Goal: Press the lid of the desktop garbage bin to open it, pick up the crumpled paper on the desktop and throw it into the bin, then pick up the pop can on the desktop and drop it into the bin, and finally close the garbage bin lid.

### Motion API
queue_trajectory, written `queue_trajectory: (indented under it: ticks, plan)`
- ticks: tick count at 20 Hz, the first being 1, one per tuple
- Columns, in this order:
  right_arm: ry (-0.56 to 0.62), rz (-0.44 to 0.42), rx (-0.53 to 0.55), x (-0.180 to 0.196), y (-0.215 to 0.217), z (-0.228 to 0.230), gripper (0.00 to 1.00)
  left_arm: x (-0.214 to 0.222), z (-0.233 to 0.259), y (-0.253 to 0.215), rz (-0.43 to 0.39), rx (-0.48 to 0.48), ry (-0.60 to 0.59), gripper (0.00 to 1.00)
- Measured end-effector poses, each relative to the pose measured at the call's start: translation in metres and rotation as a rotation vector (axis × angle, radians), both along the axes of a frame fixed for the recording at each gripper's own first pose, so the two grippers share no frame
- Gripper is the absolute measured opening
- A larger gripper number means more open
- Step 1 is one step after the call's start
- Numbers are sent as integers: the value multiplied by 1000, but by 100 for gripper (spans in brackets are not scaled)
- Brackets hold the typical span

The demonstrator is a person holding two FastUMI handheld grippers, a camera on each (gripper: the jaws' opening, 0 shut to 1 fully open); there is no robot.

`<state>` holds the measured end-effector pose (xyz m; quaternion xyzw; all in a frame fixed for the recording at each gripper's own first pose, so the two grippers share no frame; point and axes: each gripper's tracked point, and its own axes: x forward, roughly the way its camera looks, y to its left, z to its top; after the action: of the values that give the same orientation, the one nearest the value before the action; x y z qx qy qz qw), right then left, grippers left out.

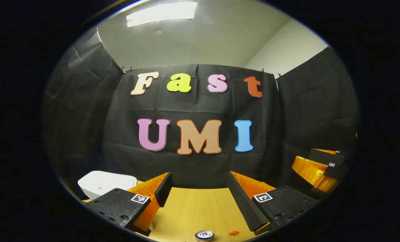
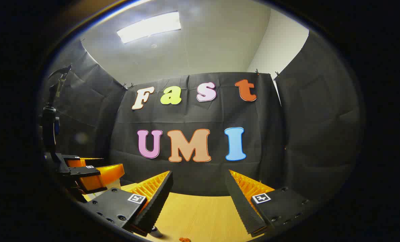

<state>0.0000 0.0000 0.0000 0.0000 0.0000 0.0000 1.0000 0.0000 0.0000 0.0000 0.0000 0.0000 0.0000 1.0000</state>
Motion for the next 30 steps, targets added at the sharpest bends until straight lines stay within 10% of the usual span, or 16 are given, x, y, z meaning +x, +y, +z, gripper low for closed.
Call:
queue_trajectory:
  ticks: [30]
  plan:
    - [33,26,20,7,0,-9,98,1,-6,1,20,13,9,96]
